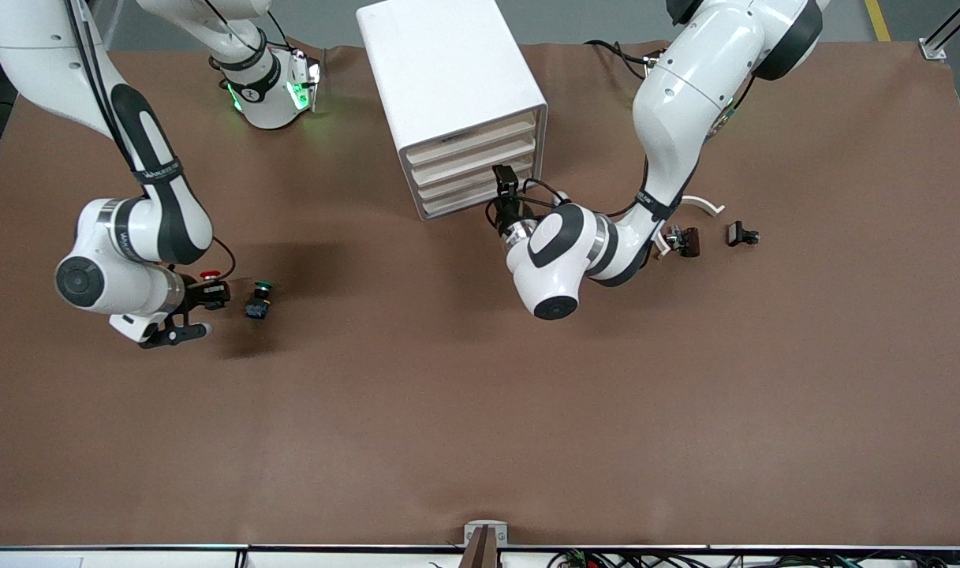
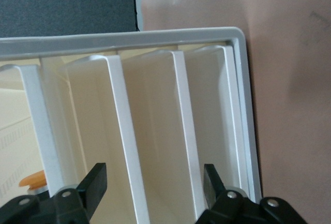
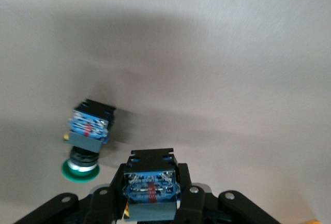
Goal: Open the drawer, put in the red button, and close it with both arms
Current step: 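Pull the top drawer open with the left gripper while the right gripper lifts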
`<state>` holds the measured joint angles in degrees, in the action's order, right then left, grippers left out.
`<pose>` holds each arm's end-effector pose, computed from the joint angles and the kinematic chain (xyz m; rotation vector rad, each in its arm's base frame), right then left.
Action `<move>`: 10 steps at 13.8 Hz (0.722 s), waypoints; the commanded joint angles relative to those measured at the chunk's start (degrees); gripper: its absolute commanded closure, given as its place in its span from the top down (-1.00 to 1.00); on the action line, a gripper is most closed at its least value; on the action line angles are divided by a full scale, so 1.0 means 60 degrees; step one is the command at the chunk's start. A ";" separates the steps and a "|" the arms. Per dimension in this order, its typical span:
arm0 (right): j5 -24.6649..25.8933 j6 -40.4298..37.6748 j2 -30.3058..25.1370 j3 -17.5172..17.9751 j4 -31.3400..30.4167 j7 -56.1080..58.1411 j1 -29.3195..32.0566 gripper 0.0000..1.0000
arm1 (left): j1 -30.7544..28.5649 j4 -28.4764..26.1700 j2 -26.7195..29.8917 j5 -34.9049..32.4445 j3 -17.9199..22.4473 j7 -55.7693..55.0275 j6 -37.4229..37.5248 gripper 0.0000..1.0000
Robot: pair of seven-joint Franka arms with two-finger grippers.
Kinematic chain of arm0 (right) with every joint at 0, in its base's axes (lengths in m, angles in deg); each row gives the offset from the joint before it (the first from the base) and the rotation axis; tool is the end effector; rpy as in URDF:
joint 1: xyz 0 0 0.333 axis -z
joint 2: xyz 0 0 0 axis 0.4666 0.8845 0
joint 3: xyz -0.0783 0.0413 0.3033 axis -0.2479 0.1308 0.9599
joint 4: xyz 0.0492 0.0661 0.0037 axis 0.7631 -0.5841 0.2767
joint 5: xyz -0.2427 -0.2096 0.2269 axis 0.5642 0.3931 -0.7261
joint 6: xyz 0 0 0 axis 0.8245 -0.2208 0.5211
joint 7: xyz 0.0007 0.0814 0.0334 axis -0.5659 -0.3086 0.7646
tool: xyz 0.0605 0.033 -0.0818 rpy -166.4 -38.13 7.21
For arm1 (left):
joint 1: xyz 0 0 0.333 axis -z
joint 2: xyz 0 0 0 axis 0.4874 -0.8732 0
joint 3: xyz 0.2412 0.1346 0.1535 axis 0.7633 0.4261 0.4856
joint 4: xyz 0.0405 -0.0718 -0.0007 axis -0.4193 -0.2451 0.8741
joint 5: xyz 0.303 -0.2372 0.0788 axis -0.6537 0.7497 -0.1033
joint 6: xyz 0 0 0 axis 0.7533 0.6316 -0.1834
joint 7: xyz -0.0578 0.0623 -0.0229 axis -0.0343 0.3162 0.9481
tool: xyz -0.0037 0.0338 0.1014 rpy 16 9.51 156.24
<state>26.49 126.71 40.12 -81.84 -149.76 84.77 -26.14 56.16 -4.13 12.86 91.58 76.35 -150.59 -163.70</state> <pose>0.5906 -0.0288 0.2484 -3.0860 -0.3251 0.3809 0.4655 -0.4566 0.2131 -1.4276 -1.6973 1.2117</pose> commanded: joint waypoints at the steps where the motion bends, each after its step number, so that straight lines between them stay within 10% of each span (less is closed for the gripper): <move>1: 0.0061 -0.1170 -0.0003 0.0004 0.1224 -0.0045 -0.0043 -0.94 | -0.0090 0.0101 -0.0013 0.0465 -0.0014 0.0335 0.0209 0.68; 10: 0.0047 -0.1379 -0.0017 -0.0010 0.2898 -0.0030 -0.0278 -1.00 | 0.0334 0.0072 -0.0304 0.1038 -0.0014 0.0381 0.0209 0.65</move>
<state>26.49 119.51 39.81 -81.81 -133.80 84.75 -27.89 57.12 -4.34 12.51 96.68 76.29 -148.89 -163.30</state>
